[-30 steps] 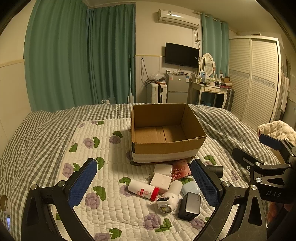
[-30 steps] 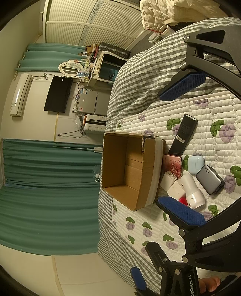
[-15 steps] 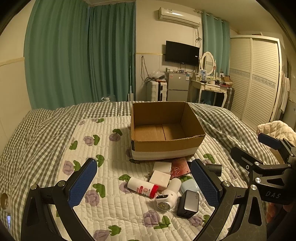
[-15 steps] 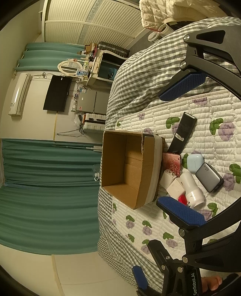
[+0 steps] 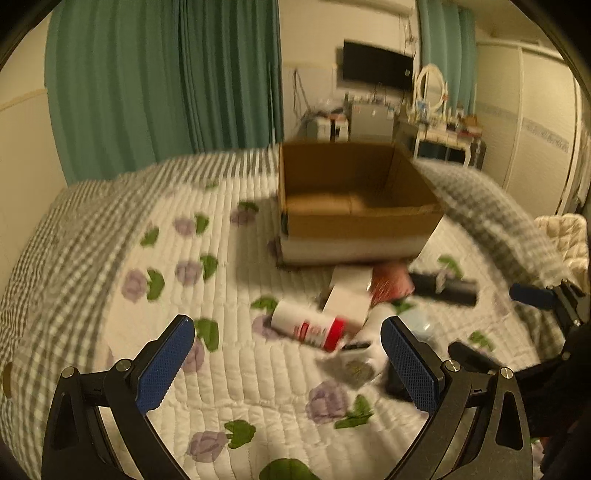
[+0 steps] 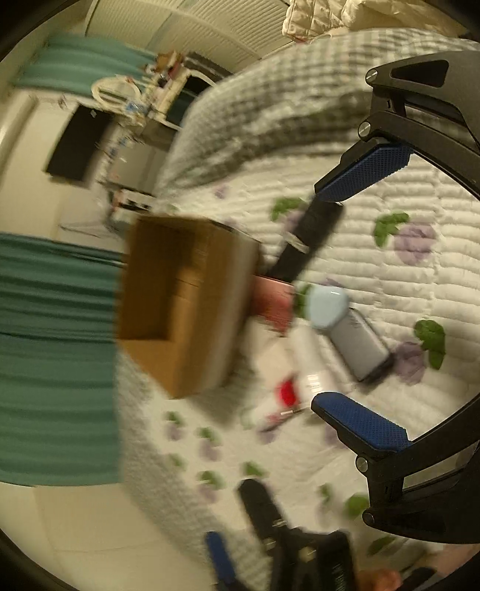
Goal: Organize rigid objects
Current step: 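Grasp the grey power bank with the right tool while the left tool grasps the white hair dryer, then lower the power bank and hair dryer into the box and open both tools, then grasp the light-blue earbud case with the right tool while the left grasps the pill bottle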
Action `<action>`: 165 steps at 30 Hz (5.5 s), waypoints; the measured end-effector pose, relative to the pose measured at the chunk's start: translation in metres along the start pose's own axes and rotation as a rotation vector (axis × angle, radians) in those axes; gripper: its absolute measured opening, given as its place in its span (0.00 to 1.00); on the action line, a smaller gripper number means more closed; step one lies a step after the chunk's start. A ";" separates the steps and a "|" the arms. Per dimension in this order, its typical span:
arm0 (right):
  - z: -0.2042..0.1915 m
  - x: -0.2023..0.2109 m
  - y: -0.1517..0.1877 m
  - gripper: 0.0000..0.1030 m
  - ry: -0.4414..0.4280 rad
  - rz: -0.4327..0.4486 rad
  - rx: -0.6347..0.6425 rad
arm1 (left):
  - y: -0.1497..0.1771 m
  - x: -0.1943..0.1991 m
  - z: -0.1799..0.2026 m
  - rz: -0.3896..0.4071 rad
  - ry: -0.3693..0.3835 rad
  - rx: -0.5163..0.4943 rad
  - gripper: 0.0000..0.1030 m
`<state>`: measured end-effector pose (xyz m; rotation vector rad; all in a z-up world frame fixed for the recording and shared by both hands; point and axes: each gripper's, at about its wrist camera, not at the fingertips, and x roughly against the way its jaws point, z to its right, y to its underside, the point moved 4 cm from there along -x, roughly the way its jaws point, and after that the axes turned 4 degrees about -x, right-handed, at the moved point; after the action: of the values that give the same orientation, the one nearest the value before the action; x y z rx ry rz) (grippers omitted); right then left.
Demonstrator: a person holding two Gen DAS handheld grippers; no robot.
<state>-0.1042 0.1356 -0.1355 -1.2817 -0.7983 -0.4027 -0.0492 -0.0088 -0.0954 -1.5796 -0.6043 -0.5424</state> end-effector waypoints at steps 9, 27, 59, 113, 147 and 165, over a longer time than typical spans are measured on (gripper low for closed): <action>-0.023 -0.072 0.041 0.99 -0.081 -0.200 0.077 | 0.019 -0.035 -0.018 -0.106 -0.048 0.017 1.00; 0.020 -0.046 0.027 0.73 -0.004 -0.092 -0.021 | 0.018 -0.053 0.023 -0.165 0.052 -0.055 0.90; 0.055 0.013 -0.040 0.73 -0.007 0.062 -0.151 | -0.061 -0.009 0.030 -0.081 0.111 -0.087 0.53; 0.080 0.033 -0.158 0.87 0.003 0.180 -0.052 | -0.124 0.013 -0.008 0.054 0.082 -0.059 1.00; 0.013 -0.102 -0.001 0.49 -0.011 -0.177 -0.092 | 0.007 -0.097 -0.005 -0.186 0.176 -0.165 1.00; 0.011 -0.096 -0.019 0.49 -0.045 -0.149 -0.125 | 0.005 -0.156 0.018 -0.316 0.236 -0.323 1.00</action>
<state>-0.1857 0.1259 -0.1909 -1.3553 -0.9219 -0.5521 -0.1625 -0.0010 -0.2040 -1.6967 -0.6102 -1.0923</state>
